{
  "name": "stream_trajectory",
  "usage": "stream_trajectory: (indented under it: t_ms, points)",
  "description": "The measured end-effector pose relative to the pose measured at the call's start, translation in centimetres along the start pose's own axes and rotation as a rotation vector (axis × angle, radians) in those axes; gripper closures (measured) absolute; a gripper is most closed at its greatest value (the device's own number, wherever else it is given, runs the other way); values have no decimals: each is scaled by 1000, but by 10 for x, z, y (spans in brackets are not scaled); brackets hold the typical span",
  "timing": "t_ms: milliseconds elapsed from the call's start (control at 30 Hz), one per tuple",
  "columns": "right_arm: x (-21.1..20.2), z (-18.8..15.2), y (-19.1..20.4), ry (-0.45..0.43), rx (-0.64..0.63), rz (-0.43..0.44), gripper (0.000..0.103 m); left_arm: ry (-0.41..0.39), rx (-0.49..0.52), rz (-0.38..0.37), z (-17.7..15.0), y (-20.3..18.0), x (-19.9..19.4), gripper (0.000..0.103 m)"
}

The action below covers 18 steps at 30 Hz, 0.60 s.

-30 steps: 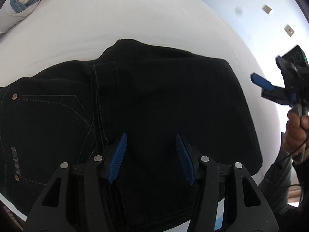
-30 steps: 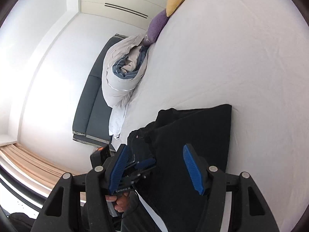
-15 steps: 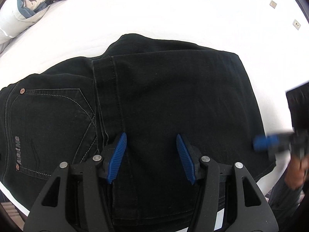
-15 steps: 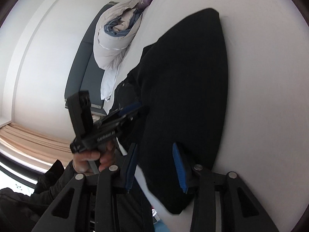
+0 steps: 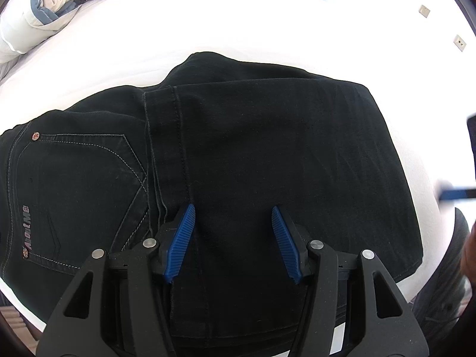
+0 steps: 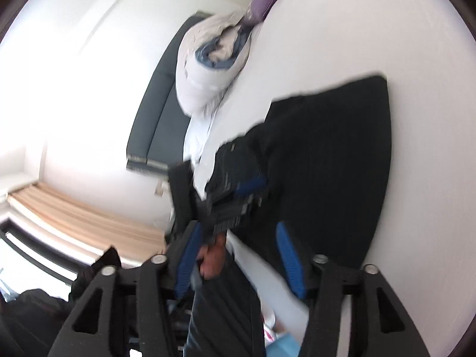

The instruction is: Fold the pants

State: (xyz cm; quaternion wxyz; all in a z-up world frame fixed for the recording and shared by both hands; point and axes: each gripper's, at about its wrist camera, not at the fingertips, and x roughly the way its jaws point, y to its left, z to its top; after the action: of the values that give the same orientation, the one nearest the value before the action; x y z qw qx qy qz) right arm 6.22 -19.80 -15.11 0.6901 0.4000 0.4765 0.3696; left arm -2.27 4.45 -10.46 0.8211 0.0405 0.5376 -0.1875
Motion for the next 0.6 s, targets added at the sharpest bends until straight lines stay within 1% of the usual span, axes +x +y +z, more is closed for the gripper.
stream_trajectory:
  t_ms: [67,100,133,167,200,233,267,300,333,367,400,433,467,500,533,567,600]
  points:
    - [11,18,-14,-16,52,8,42,-5,-10,-4,0,1,0,50]
    - [20,25,-26,-25,90,3,32,-11,-16,-7,-1,2,-1,50]
    - [29,29,-38,-23,123,-72,26,-19,-23,-12,-2,3,-1,50]
    - [37,29,-49,-3,154,-159,38,-38,-41,-22,-3,6,-8,50]
    - [42,27,-54,-8,156,-193,49,-64,-78,-18,-6,12,-19,49]
    - [42,25,-52,-21,144,-182,47,-89,-110,-15,-10,20,-26,46]
    - [41,24,-49,-23,134,-168,43,-135,-171,-19,-16,34,-41,42]
    - [39,22,-47,-20,129,-155,39,-178,-229,-22,-23,49,-55,31]
    - [38,19,-44,-17,127,-143,39,-239,-313,-12,-35,73,-74,19]
    - [36,18,-42,-18,129,-141,39,-287,-390,7,-48,95,-88,16]
    - [31,15,-40,-24,136,-120,37,-318,-458,16,-59,114,-98,12]
    - [27,15,-39,-30,141,-92,37,-356,-583,10,-78,146,-110,11]
    - [25,14,-38,-39,146,-63,37,-375,-672,-18,-93,169,-114,11]
    - [23,12,-36,-47,152,-36,37,-390,-766,-68,-110,196,-116,11]
    - [23,11,-35,-50,157,-15,37,-394,-820,-90,-119,211,-117,11]
    - [24,9,-35,-56,165,0,36,-396,-894,-93,-133,231,-116,11]
    - [27,10,-30,-60,173,6,36,-401,-937,-99,-141,244,-115,11]
